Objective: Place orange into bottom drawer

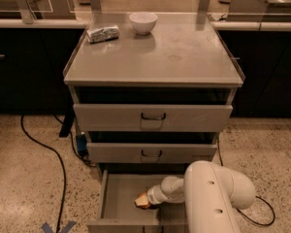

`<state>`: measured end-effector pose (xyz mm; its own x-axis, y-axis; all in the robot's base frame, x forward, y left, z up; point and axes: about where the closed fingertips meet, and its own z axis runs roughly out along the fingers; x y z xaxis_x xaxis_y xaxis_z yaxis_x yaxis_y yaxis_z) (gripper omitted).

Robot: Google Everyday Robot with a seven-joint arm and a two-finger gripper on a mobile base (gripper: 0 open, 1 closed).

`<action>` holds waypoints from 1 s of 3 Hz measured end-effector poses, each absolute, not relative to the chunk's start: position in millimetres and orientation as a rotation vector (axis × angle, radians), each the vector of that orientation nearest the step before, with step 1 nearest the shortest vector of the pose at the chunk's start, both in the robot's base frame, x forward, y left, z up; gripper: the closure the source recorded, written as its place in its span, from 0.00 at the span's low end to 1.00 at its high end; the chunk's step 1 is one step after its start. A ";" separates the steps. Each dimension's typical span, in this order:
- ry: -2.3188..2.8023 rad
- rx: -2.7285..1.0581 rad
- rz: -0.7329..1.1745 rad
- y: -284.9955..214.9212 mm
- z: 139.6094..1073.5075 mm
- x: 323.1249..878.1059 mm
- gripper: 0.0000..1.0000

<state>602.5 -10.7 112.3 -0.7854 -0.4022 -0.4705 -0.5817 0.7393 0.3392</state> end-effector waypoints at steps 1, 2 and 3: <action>2.573 -0.758 0.677 -10.6 113.4 602.5 0.81; 2.573 -0.758 0.677 -10.6 113.4 602.5 0.58; 2.573 -0.758 0.678 -10.6 113.4 602.5 0.34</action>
Offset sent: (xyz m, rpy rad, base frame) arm 0.0000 0.0000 0.0011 0.0000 0.0000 0.0000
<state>602.5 -10.6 113.4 -0.7854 -0.4023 -0.4704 -0.5818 0.7392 0.3393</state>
